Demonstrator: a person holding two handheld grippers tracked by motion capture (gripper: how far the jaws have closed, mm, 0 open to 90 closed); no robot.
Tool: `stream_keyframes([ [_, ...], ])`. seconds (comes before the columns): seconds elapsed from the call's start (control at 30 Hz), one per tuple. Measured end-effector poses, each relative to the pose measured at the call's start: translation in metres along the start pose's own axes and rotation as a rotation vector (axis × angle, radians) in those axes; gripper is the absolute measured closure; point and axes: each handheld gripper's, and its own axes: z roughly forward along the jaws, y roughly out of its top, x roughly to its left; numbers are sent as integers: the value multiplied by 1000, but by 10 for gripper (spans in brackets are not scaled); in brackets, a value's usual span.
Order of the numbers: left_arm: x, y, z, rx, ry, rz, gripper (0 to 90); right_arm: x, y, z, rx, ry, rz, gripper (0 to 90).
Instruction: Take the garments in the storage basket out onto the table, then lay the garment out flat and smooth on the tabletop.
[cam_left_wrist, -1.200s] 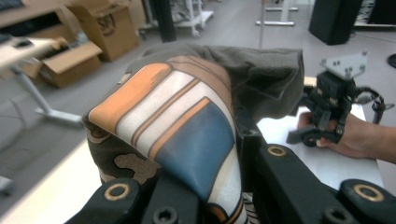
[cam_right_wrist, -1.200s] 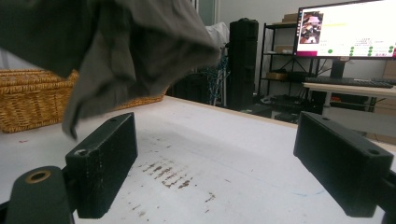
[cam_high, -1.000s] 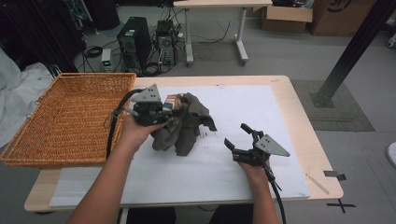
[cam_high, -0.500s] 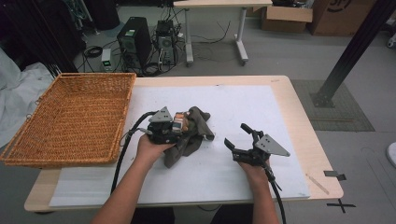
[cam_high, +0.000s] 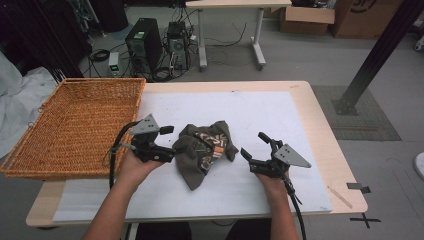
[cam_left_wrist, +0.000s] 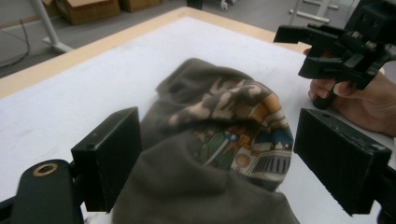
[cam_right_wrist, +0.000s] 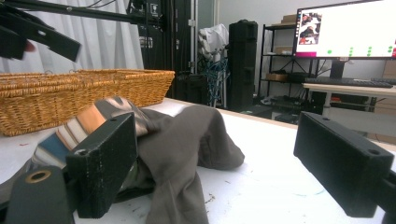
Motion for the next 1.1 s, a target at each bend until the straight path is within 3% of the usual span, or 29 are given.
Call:
stream_keyframes([
  [0.23,2,0,-26,-131,6,-3,155,0,0,0,-1,1,-4,133],
  [0.47,1,0,-34,-183,1,-3,155,0,0,0,2,2,0,134],
  [0.83,2,6,-25,-198,0,-25,155,-1,0,2,14,5,5,136],
  [1.03,12,7,-5,-196,-28,-18,156,-9,3,9,64,23,77,151],
  [1.1,15,8,2,-192,-35,-11,156,-11,7,15,82,32,74,170],
])
